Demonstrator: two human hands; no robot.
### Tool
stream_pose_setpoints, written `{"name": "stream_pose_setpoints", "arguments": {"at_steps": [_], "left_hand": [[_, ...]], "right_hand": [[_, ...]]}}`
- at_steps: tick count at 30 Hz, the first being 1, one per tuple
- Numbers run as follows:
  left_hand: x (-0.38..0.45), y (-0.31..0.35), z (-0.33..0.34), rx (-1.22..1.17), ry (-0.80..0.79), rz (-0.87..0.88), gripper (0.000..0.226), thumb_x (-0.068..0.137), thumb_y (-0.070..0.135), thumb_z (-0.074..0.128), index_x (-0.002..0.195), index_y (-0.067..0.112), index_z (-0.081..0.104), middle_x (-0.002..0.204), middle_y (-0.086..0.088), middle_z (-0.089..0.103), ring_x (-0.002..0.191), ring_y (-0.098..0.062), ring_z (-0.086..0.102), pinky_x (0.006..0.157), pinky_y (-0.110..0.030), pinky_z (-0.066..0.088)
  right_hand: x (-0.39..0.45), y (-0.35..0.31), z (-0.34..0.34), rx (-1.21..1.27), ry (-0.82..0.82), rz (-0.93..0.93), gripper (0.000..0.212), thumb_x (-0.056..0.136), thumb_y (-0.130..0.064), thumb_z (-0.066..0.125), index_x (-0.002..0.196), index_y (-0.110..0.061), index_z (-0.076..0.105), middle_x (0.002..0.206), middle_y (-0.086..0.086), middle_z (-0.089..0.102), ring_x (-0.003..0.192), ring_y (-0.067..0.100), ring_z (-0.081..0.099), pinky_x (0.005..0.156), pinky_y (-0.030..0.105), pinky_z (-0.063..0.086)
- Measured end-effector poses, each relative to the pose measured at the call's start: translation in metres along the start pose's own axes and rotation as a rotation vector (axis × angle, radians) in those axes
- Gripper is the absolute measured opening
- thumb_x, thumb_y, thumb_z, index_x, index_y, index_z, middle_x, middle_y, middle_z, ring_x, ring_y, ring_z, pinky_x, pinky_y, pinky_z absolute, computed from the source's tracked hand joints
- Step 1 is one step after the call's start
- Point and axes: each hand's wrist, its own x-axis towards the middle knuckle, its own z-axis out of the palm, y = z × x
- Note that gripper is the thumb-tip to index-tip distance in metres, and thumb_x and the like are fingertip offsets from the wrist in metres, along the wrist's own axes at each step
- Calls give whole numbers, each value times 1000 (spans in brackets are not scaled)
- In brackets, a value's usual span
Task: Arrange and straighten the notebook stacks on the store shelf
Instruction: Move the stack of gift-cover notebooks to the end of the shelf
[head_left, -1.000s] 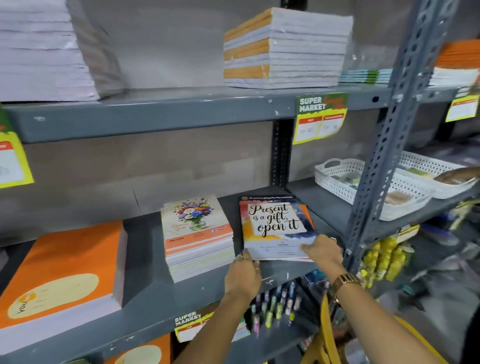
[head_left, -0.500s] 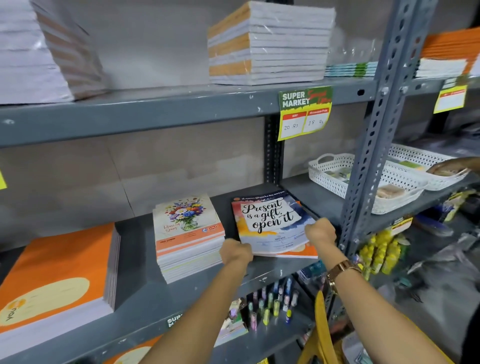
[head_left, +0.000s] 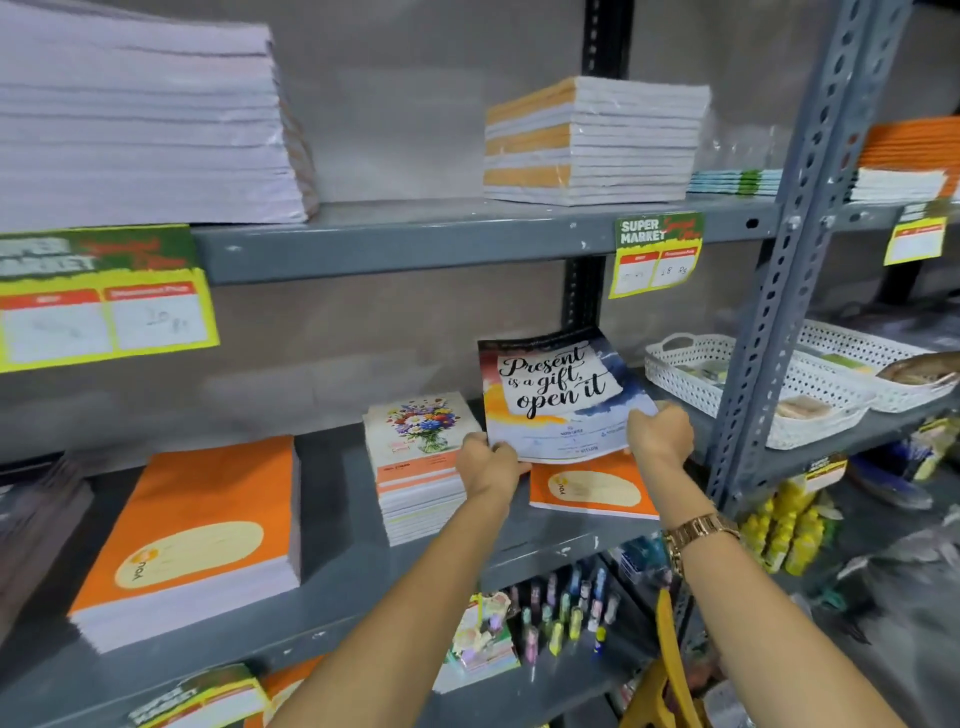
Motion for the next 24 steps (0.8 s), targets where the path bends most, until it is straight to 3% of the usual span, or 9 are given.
{"name": "stream_pose_setpoints", "arguments": {"at_steps": [3, 7, 10, 12, 14, 16, 18, 22, 24], "left_hand": [[-3, 12, -35, -41, 30, 14, 15, 93, -2, 40, 99, -2, 53, 107, -17, 64, 62, -24, 64, 69, -40, 60], [-7, 22, -95, -38, 179, 67, 19, 91, -1, 42, 78, 10, 50, 92, -7, 61, 57, -15, 61, 59, -26, 58], [-10, 27, -150, -34, 227, 78, 11, 92, -1, 43, 95, -4, 52, 101, -15, 63, 68, -24, 64, 72, -37, 60], [-10, 29, -185, -36, 278, 93, 7, 91, -3, 43, 93, -2, 50, 98, -15, 61, 72, -24, 62, 59, -28, 58], [-15, 32, -223, -34, 345, 107, 10, 91, -4, 44, 95, 3, 50, 95, -14, 58, 70, -24, 62, 52, -21, 54], [-17, 31, -258, 9, 388, 106, 19, 91, -2, 44, 107, -2, 52, 100, -15, 60, 74, -26, 66, 56, -24, 55], [-21, 30, -295, 47, 434, 99, 26, 90, -2, 43, 114, -4, 54, 104, -17, 62, 85, -32, 68, 64, -31, 57], [-29, 28, -361, 99, 546, 121, 16, 86, -1, 45, 92, 0, 60, 89, -17, 62, 71, -27, 62, 56, -29, 52], [-31, 27, -391, 103, 581, 117, 15, 87, -1, 46, 82, 3, 60, 88, -16, 64, 78, -30, 64, 67, -37, 57]], "right_hand": [[-28, -18, 13, 58, -36, 0, 21, 85, -6, 50, 105, 0, 55, 108, 26, 66, 98, 40, 63, 87, 45, 53], [-75, -40, 41, 98, -106, -32, 23, 85, -4, 50, 107, 0, 56, 109, 25, 66, 99, 40, 63, 83, 37, 49], [-118, -55, 69, 107, -195, -44, 24, 86, -4, 51, 109, 1, 56, 110, 23, 65, 101, 39, 61, 77, 32, 44], [-146, -63, 87, 113, -263, -46, 28, 87, -6, 50, 114, 0, 54, 112, 22, 65, 98, 39, 64, 82, 36, 51], [-177, -71, 107, 131, -327, -55, 31, 88, -4, 50, 118, 1, 52, 111, 23, 65, 88, 34, 65, 70, 33, 52], [-207, -78, 123, 135, -380, -70, 32, 89, -2, 50, 120, 3, 50, 110, 23, 65, 80, 29, 60, 59, 28, 44], [-239, -85, 141, 147, -424, -59, 27, 89, -3, 51, 115, 4, 52, 111, 23, 64, 85, 32, 61, 63, 30, 44], [-296, -95, 173, 147, -494, -68, 15, 88, -5, 52, 101, 0, 59, 103, 21, 68, 73, 29, 61, 57, 25, 46], [-321, -99, 183, 165, -539, -66, 18, 87, -6, 52, 104, -1, 58, 99, 19, 69, 64, 28, 62, 48, 21, 48]]}}
